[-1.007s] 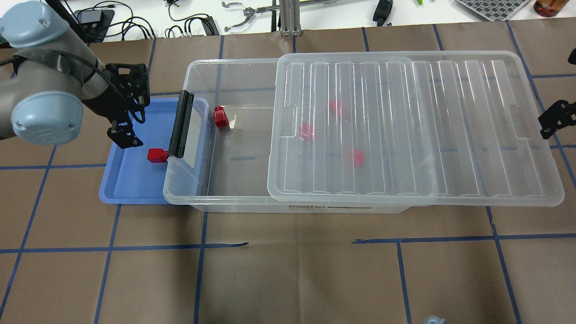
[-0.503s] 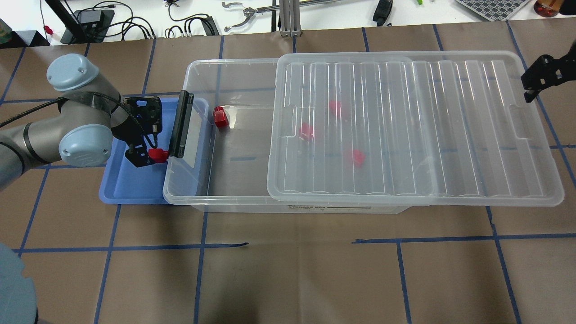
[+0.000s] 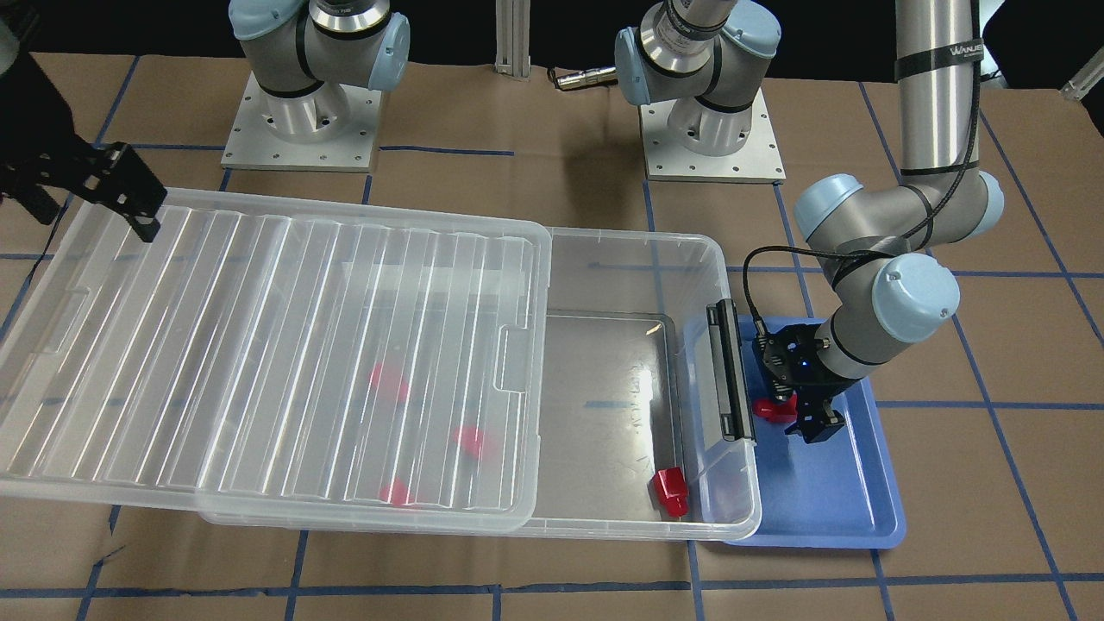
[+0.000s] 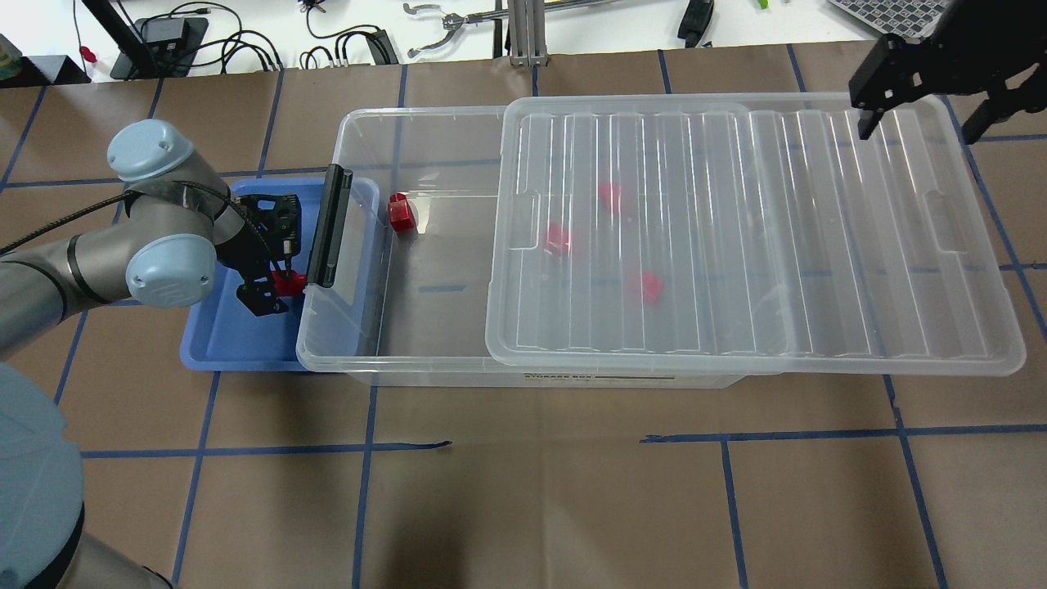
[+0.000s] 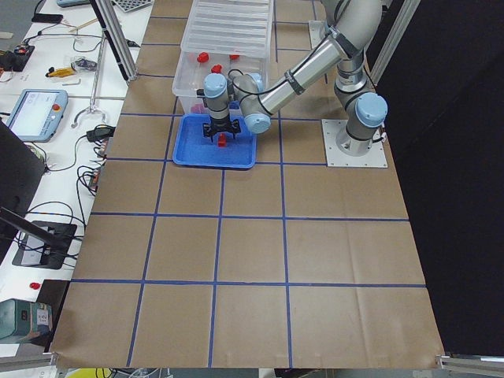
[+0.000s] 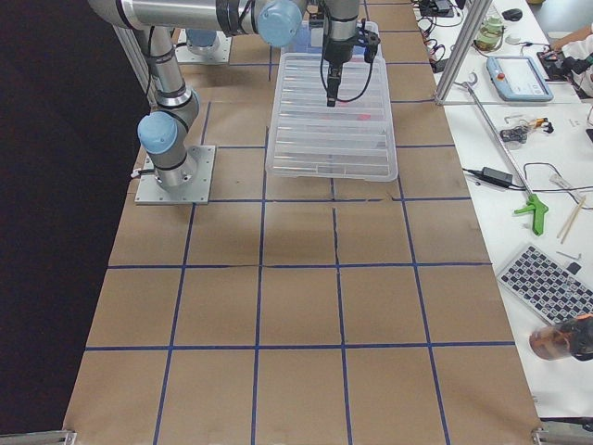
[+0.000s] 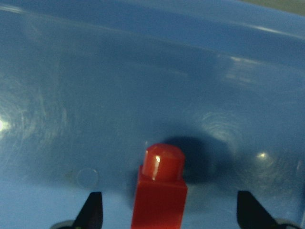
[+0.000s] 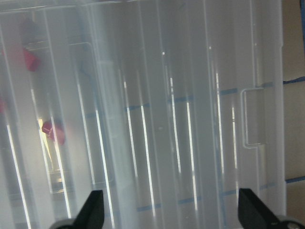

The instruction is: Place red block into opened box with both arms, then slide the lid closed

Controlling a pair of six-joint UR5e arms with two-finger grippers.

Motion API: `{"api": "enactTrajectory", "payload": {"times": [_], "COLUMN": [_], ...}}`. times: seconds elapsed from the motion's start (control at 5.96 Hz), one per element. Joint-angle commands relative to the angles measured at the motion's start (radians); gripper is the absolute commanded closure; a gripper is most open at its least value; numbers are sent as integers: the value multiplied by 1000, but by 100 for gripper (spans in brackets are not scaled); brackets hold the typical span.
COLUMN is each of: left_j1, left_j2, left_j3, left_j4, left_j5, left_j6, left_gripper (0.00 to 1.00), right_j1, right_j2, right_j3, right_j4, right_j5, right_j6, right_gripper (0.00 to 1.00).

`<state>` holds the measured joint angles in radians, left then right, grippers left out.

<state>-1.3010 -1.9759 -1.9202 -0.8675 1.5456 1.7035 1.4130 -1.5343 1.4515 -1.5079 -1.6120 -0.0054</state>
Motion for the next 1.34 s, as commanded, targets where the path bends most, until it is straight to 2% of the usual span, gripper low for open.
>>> {"api": "enactTrajectory", "payload": {"times": [0.0, 0.17, 0.34, 0.5, 0.67, 0.84, 1.17], "left_j1": [-6, -6, -6, -8, -6, -8, -12], "left_j2": [-18, -9, 2, 15, 60, 128, 227], "left_j3": [9, 7, 9, 10, 13, 38, 90], "left_j4": [1, 1, -2, -1, -22, -135, -226], "left_j5": [2, 13, 17, 46, 42, 42, -16], "left_j6": [48, 50, 48, 44, 41, 38, 9], "left_gripper": [20, 60, 83, 93, 94, 95, 95], "right_j1": [124, 130, 130, 130, 132, 132, 139], "right_j2": [0, 6, 10, 10, 10, 10, 8], "right_j3": [-11, -14, -17, -17, -16, -14, -14], "right_j4": [6, 8, 9, 14, 18, 26, 28], "right_j5": [12, 14, 47, 67, 84, 84, 83], "right_j6": [126, 127, 111, 108, 108, 107, 107], "right_gripper": [0, 0, 0, 0, 0, 0, 0]}}
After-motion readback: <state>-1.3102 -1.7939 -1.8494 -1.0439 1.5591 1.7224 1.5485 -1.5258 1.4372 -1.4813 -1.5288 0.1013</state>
